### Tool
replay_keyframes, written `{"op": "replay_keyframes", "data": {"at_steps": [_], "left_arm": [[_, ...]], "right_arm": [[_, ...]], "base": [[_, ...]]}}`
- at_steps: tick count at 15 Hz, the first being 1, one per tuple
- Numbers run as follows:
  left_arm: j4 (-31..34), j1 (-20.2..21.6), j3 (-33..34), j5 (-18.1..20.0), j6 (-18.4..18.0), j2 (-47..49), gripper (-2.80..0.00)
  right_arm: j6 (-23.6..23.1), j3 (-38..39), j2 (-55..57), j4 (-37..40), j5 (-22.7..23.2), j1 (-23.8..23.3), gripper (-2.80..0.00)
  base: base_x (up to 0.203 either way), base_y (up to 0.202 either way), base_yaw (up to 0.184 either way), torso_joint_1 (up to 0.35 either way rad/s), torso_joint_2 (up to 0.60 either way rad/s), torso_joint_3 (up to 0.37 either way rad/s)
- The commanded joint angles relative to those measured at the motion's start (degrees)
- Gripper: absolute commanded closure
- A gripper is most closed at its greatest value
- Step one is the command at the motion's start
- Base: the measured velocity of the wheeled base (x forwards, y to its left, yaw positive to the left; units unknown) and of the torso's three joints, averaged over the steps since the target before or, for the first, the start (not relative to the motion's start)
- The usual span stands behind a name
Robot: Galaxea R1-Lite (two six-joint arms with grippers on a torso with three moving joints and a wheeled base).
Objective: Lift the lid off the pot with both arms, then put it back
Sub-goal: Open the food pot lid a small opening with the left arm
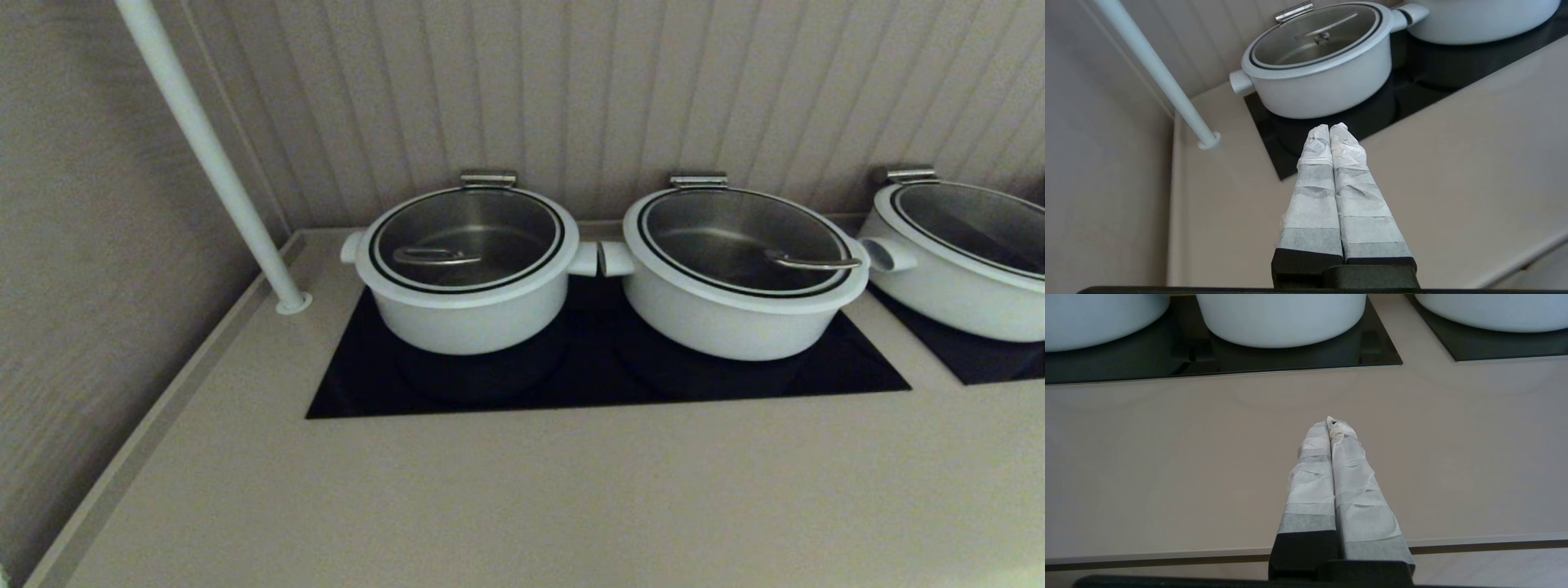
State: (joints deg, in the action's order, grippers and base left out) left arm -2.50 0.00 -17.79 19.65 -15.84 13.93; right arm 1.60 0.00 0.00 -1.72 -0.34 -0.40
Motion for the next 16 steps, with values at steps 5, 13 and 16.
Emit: {"op": "replay_keyframes", "data": {"at_steps": [5,13,16], "left_arm": [[0.11,0.0,-8.37,1.48,-5.5,12.88,0.0],[-0.11,-6.43,-10.75,1.55,-13.47,23.34,0.0],[-0.25,-8.03,-12.18,1.48,-13.74,28.42,0.0]], "right_arm": [[-0.01,0.0,0.0,-0.04,-0.01,0.05,0.0],[-0.01,0.0,0.0,-0.04,-0.01,0.05,0.0],[-0.01,0.0,0.0,-0.04,-0.01,-0.04,0.0]], "base": [[0.0,0.0,0.0,0.0,0.0,0.0],[0.0,0.0,0.0,0.0,0.0,0.0],[0.0,0.0,0.0,0.0,0.0,0.0]]}}
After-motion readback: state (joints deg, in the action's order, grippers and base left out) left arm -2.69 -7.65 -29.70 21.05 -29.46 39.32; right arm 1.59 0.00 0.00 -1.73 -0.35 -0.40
